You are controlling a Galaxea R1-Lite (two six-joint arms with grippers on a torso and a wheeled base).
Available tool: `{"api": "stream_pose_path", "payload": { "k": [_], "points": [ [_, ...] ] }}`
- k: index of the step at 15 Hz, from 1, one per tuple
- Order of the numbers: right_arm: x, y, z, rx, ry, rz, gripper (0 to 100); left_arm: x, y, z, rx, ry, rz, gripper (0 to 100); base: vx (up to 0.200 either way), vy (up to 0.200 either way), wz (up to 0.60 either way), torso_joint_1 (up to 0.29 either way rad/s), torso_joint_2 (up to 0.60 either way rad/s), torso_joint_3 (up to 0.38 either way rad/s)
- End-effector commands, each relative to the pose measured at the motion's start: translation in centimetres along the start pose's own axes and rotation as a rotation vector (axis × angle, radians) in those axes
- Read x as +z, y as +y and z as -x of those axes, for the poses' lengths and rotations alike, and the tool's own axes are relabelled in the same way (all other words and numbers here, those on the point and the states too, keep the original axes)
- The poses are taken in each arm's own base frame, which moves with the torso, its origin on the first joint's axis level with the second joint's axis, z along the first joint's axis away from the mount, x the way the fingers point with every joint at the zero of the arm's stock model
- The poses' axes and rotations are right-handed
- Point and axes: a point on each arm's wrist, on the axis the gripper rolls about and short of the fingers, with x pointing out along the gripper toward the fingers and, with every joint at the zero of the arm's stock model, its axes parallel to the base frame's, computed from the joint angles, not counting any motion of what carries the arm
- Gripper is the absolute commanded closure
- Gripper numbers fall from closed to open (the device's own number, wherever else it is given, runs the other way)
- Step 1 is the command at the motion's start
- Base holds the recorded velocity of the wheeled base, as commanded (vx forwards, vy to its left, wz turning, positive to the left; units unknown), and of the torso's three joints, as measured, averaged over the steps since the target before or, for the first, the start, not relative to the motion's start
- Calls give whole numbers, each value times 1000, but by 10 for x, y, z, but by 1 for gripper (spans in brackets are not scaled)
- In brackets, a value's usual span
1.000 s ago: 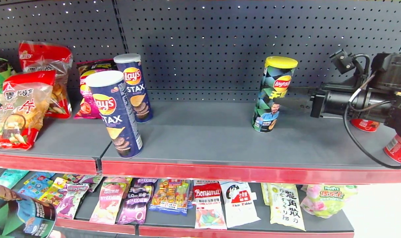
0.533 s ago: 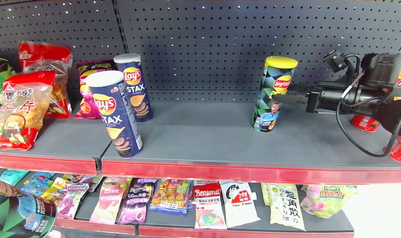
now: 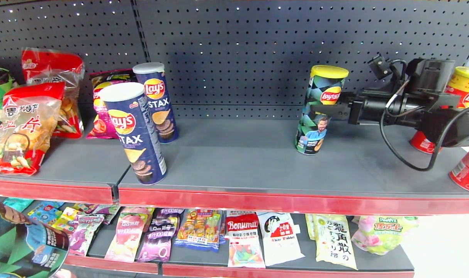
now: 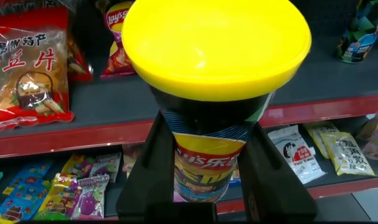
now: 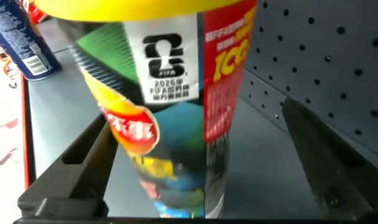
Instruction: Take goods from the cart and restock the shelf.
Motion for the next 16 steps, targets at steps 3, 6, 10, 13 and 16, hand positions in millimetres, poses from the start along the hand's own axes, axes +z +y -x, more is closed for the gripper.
{"api": "stream_pose_path", "payload": {
  "k": [3,6,10,13,16],
  "points": [
    [-4,-2,-12,21,1,-1,100,2,1,-5,0,17,-14,100,0,0,0,0,0,0],
    [-2,0,-12,27,-3,4,100,2,1,-6,-1,19,-15,100,0,0,0,0,0,0],
    [10,38,-15,-1,2,13,100,1,1,-5,-1,20,-15,100,0,0,0,0,0,0],
    [18,85,-3,-61,16,16,100,2,1,-5,2,16,-16,100,0,0,0,0,0,0],
    [22,119,11,-135,21,25,100,2,1,-4,2,14,-16,100,0,0,0,0,0,0]
  ]
}}
